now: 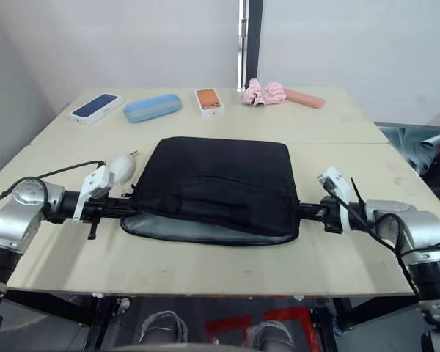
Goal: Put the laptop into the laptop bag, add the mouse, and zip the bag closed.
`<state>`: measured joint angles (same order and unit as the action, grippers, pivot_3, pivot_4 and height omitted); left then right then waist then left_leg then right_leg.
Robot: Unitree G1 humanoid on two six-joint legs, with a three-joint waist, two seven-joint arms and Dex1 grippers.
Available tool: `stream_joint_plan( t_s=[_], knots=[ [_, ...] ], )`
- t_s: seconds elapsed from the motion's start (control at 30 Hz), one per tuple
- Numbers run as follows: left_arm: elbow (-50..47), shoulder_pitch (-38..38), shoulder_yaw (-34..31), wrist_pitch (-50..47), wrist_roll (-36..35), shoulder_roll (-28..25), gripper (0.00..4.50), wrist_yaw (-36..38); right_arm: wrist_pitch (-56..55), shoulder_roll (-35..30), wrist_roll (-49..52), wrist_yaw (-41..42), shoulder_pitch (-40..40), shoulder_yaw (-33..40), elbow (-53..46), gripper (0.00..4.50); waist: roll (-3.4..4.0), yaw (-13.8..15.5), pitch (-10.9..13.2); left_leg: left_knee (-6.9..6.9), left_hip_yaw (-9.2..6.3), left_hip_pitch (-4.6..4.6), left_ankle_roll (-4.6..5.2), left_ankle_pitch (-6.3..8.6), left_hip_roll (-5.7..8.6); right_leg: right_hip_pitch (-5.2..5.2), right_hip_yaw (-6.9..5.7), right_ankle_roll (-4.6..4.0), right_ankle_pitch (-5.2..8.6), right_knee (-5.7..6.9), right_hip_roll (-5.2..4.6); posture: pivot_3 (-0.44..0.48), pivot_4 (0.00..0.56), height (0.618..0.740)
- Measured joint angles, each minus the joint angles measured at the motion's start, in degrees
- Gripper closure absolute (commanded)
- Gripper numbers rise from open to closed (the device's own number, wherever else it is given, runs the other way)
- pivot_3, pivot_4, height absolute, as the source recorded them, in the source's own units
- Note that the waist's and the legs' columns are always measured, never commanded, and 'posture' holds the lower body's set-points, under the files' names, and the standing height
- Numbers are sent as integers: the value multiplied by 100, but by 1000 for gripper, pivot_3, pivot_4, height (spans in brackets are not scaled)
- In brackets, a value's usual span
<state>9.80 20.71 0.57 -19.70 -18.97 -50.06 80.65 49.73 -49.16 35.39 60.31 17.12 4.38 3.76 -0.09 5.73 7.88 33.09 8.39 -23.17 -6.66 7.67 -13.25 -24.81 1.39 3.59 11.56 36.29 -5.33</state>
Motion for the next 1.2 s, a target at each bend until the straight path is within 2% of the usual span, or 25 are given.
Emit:
stream_joint_plan(
  t_s=[0.07,0.1,0.17,0.3,0.37,0.43,0.5,0.67,0.87,1.13,1.2],
  knots=[
    [-210,-115,2,-360,-164,-145,2230,107,-5,-3,2,64,24,2,51,2571,0,-14,0,0,0,0,0,0,-1,-2,0,0,0,1,1,0,150,740],
    [-342,-158,14,-441,-170,-250,1733,141,14,-31,13,158,51,2,67,2064,1,-12,1,0,-1,0,0,0,-1,-2,0,0,0,2,1,0,150,740],
    [-404,-233,19,-361,-99,-440,1086,179,67,-184,30,259,53,7,76,1418,0,-10,1,0,0,0,0,0,-1,-1,1,0,0,0,1,0,150,740],
    [-439,-347,-77,-453,-150,-939,1080,372,273,-715,249,519,6,526,106,62,0,7,3,-1,0,-2,0,1,-1,-1,0,0,0,-5,1,0,150,740],
    [-545,-361,-329,-797,-427,-1122,1080,475,350,-986,357,606,-119,910,50,62,-3,32,4,-3,-1,-2,0,1,-1,-1,-2,0,0,-7,1,0,150,740],
    [-835,-466,-813,-1484,-1044,-1435,1080,661,428,-1229,442,662,-421,1374,-76,62,-7,45,6,-5,1,-3,2,2,-1,-1,-2,-2,1,-14,1,0,150,740],
    [-974,-529,-1127,-1819,-1360,-1585,1080,748,450,-1297,484,666,-532,1564,-237,62,-6,38,7,-6,5,-2,1,2,-1,-3,1,-2,1,-13,1,0,150,740],
    [-1184,-740,-2218,-2893,-2438,-1796,1080,812,522,-1330,815,450,-608,2302,-1356,62,-2,-26,9,-9,11,10,0,2,-4,-2,8,-1,1,-8,4,0,150,740],
    [-1539,-455,-2707,-3600,-3343,-1784,1080,543,562,-1116,1323,34,-241,2027,-2681,62,-3,8,8,-8,10,10,0,3,-3,2,7,-1,1,-10,3,0,150,740],
    [-2032,-410,-2988,-3791,-3882,-1736,1080,206,552,-852,1474,-271,163,1329,-2845,62,-4,16,9,-9,7,1,-1,3,-3,-4,3,-1,1,-13,3,0,150,740],
    [-2232,-751,-3272,-3796,-3941,-1641,1080,117,543,-833,1472,-296,211,1187,-2844,62,-4,-3,9,-11,8,-1,-1,3,-2,-4,4,-1,1,-16,3,0,150,740]
  ],
)
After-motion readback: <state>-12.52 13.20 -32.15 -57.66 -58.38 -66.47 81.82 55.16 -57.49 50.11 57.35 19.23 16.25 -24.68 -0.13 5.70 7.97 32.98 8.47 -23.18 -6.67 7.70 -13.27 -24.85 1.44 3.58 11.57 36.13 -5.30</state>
